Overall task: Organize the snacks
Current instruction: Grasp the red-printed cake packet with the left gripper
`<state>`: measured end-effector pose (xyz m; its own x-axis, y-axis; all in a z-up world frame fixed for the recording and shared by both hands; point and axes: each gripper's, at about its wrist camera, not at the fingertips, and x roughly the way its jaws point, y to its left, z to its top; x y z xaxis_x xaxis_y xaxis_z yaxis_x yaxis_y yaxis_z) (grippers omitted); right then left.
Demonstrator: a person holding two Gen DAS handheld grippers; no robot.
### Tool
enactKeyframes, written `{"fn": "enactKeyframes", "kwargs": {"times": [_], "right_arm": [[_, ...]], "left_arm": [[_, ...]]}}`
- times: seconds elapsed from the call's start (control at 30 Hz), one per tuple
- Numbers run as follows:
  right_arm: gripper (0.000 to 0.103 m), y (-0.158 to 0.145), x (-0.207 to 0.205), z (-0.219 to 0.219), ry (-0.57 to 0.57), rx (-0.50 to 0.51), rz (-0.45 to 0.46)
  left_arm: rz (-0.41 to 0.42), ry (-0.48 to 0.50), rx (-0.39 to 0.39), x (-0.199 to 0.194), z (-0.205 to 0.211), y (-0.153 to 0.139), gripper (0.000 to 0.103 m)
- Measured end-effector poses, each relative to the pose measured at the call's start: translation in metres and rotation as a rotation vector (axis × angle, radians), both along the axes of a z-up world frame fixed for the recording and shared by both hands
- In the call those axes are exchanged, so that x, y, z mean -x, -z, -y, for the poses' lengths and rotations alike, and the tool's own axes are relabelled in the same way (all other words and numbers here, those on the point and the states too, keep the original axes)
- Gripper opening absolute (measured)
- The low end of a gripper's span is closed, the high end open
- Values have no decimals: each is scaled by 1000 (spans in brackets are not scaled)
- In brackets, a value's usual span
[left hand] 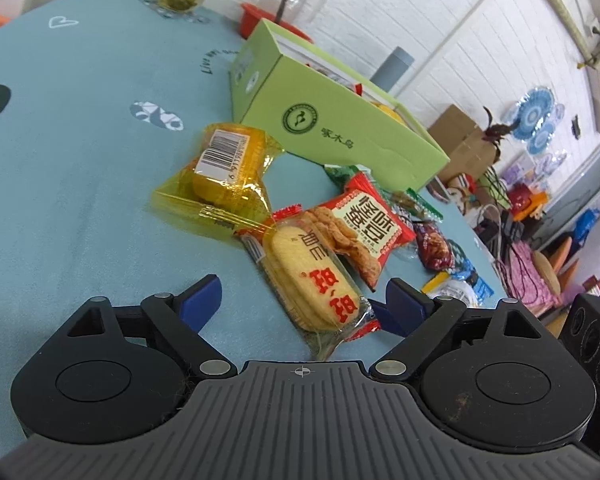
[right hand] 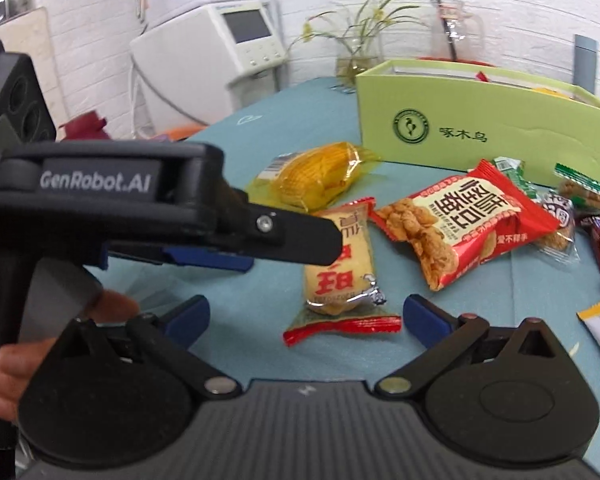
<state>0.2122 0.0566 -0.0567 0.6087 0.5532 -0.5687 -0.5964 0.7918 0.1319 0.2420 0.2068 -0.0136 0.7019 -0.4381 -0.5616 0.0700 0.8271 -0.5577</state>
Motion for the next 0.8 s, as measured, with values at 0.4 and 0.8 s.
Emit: {"fn": "enactKeyframes", "kwargs": {"times": [0.4,0.8], "right_arm": [[102,-2,-5,-12,-1,79,15],[102,-13,-27,-10,-223,187,83]], "left_arm": [[-4,92,-20,-6,-1,-2,82],[2,-46,-5,-1,16,-19,72]]}}
